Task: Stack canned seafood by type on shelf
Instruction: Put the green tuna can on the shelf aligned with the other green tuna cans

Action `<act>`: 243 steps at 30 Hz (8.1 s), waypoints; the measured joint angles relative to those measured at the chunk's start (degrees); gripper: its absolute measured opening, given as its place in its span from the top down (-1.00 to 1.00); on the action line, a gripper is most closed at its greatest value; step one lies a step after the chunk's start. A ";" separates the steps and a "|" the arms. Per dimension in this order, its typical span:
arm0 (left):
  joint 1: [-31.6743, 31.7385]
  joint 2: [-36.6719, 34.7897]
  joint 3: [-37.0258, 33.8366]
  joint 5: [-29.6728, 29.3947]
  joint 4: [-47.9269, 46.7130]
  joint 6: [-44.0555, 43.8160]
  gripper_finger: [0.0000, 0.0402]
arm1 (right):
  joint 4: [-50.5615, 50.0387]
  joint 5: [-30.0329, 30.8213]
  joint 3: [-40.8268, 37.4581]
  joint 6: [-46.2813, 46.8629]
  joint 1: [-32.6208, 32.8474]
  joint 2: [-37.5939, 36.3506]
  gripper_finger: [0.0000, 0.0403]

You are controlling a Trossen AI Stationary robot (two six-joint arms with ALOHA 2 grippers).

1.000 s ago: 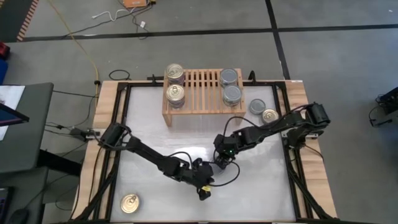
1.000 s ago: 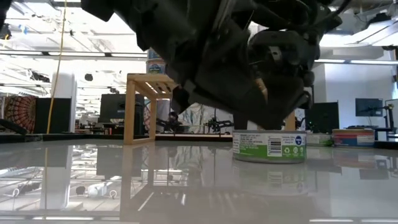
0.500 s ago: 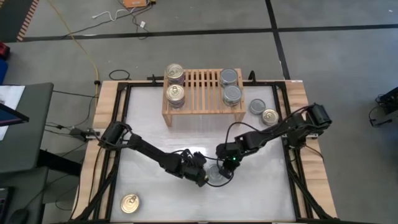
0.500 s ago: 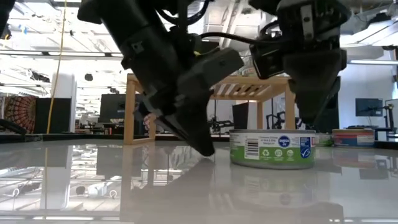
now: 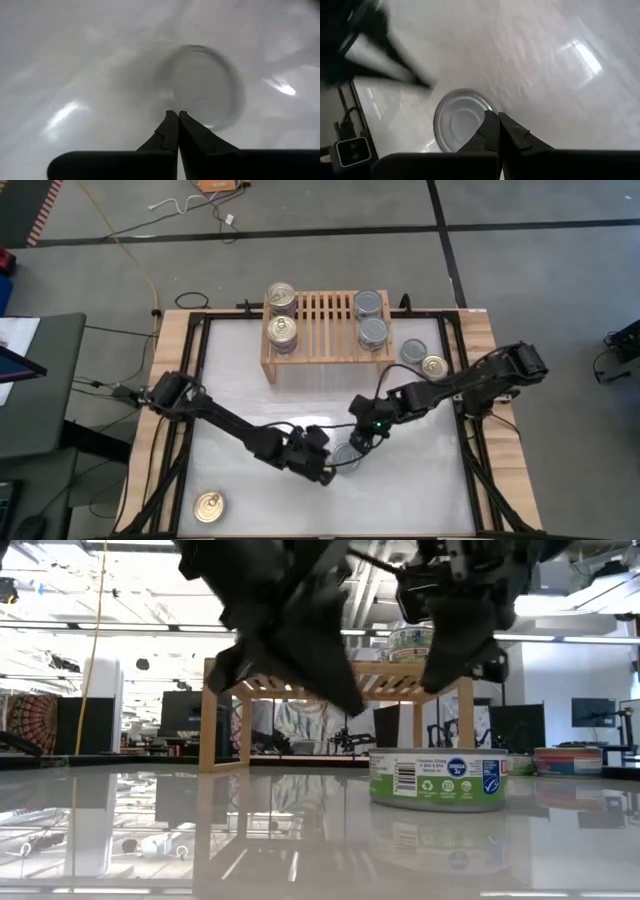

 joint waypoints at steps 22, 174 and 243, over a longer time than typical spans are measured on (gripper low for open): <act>0.59 6.85 0.12 12.84 10.75 2.06 1.00 | 4.36 -6.27 -0.11 1.30 2.80 10.11 0.91; -2.58 -22.44 -26.67 -2.24 14.02 -2.81 0.34 | 11.88 21.02 -0.63 43.78 17.58 13.32 0.18; -1.81 -22.41 -26.71 0.48 13.27 -18.74 -0.50 | 15.25 23.46 -0.63 44.06 19.38 15.89 0.65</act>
